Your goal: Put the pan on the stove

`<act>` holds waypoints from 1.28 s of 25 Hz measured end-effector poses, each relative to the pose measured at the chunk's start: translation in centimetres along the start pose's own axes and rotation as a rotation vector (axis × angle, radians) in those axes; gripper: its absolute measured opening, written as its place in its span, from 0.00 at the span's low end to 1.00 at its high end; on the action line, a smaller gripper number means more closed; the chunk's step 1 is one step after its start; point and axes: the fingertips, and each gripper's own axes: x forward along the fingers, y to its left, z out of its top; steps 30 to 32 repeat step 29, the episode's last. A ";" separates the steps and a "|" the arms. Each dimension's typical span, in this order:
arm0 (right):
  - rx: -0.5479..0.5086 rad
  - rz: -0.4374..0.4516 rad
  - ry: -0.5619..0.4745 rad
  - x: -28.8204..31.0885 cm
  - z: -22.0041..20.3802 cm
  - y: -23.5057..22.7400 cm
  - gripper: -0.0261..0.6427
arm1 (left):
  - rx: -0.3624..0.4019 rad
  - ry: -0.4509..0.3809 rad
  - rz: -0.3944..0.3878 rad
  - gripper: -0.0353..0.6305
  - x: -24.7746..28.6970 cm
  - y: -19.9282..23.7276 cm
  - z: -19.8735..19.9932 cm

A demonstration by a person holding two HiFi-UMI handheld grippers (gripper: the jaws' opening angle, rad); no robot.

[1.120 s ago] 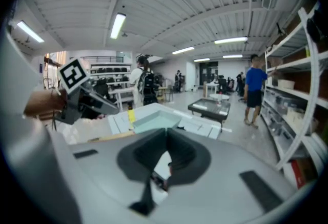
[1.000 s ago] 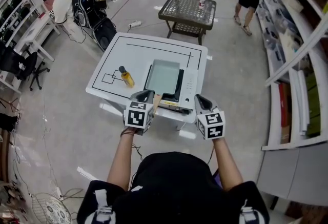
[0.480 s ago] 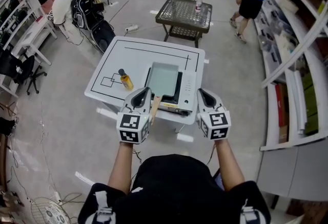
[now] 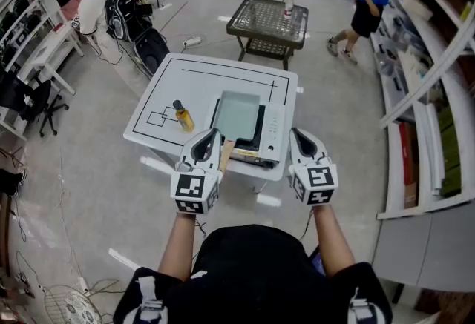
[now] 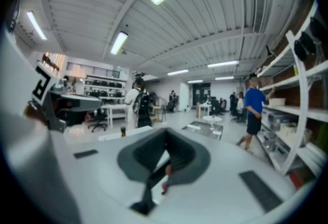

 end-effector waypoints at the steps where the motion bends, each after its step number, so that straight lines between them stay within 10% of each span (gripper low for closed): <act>1: 0.002 0.001 -0.001 0.0 -0.1 0.0 0.09 | 0.001 -0.004 0.002 0.09 0.0 0.0 0.0; 32: 0.009 0.019 0.001 0.5 -0.4 -0.1 0.09 | -0.004 0.012 0.013 0.09 1.0 0.2 -1.1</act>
